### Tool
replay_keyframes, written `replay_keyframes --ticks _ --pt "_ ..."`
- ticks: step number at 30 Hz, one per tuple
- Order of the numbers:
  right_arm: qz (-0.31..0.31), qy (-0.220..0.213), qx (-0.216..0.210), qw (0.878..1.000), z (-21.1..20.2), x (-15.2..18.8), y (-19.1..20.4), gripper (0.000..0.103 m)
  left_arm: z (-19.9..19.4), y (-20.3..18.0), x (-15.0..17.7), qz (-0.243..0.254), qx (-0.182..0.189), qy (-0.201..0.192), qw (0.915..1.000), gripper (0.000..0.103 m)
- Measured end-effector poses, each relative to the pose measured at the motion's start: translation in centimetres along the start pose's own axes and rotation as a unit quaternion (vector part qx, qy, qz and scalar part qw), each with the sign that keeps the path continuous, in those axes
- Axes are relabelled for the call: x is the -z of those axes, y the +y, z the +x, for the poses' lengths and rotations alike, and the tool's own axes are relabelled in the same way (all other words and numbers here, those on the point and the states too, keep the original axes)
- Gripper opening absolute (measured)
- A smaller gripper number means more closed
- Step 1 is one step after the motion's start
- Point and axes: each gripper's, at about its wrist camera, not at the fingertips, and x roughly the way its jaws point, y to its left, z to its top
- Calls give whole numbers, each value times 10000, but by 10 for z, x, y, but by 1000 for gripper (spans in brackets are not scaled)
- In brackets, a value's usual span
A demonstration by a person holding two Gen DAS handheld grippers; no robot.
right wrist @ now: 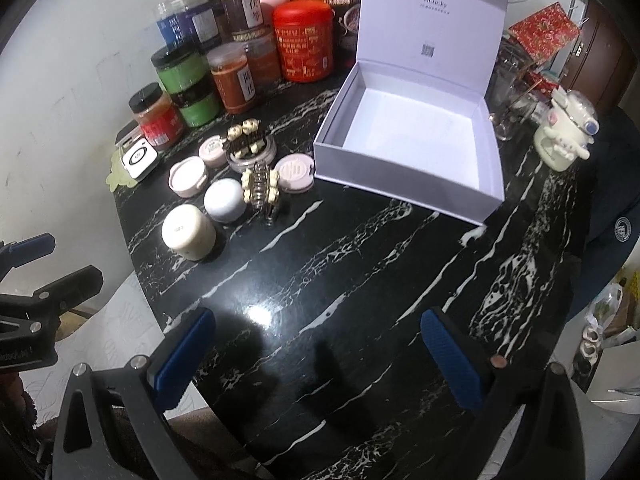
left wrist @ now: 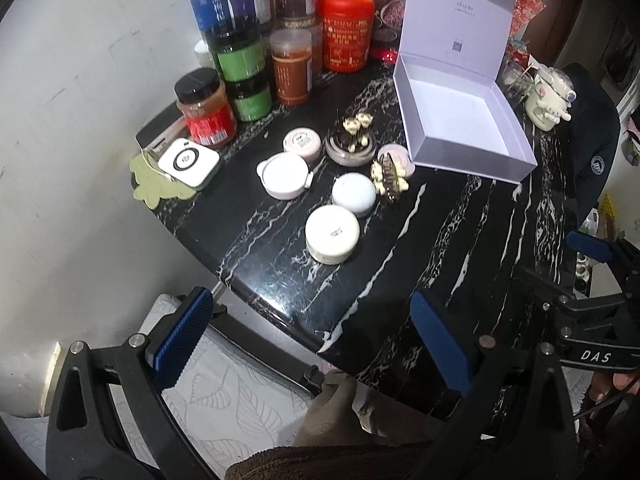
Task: Organize objects
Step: 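Grasp the cream jar with the left tool while the right tool grasps the gold hair clip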
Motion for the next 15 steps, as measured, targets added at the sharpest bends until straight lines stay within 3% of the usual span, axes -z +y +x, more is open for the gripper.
replay_keyframes --ticks 15 --pt "533 480 38 9974 58 -6 1 103 64 6 1 -87 300 604 9977 100"
